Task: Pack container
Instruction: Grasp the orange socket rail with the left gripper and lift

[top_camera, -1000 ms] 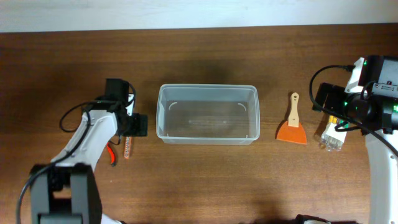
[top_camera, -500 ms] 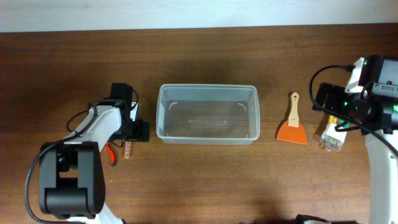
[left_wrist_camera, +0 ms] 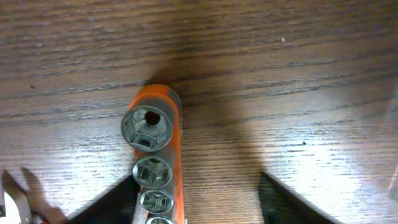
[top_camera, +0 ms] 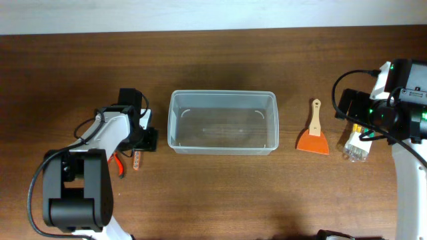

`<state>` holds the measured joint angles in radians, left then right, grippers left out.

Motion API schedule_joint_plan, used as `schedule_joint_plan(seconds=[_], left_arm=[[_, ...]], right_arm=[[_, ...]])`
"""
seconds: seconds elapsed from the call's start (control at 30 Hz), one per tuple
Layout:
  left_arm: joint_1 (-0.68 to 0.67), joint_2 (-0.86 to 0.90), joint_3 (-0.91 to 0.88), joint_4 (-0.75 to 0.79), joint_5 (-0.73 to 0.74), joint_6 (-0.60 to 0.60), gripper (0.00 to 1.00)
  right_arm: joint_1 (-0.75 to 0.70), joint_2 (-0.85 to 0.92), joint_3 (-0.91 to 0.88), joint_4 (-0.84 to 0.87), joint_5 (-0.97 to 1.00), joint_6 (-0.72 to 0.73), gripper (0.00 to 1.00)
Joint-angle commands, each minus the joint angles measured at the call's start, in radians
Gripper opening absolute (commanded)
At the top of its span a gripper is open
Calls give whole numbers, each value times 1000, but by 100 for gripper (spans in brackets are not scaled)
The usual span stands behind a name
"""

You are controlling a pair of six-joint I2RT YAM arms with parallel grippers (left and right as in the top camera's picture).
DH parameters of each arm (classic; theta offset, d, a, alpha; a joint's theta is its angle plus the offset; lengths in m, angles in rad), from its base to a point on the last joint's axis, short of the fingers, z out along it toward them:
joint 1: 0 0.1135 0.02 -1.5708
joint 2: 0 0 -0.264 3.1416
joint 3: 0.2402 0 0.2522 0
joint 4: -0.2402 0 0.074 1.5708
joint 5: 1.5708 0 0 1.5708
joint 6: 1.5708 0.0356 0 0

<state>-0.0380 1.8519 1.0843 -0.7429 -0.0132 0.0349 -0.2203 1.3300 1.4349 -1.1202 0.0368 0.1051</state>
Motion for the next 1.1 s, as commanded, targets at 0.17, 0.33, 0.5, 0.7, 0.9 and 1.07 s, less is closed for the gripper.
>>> schedule_joint_plan(seconds=[0.17, 0.33, 0.5, 0.7, 0.9, 1.07], left_arm=[[-2, 62, -69, -13, 26, 4, 24], [-2, 62, -69, -14, 26, 4, 10], [-2, 61, -61, -10, 26, 3, 2], [-2, 30, 131, -126, 29, 3, 2], [-35, -69, 478, -270, 29, 15, 2], [-158, -116, 625, -302, 33, 195, 2]], right_arm=[[-3, 2, 12, 1, -2, 8, 99], [-3, 2, 12, 1, -2, 8, 99], [-3, 2, 12, 1, -2, 8, 99], [-3, 2, 12, 1, -2, 8, 99], [-3, 2, 12, 1, -2, 8, 99], [-3, 2, 12, 2, -2, 8, 99]])
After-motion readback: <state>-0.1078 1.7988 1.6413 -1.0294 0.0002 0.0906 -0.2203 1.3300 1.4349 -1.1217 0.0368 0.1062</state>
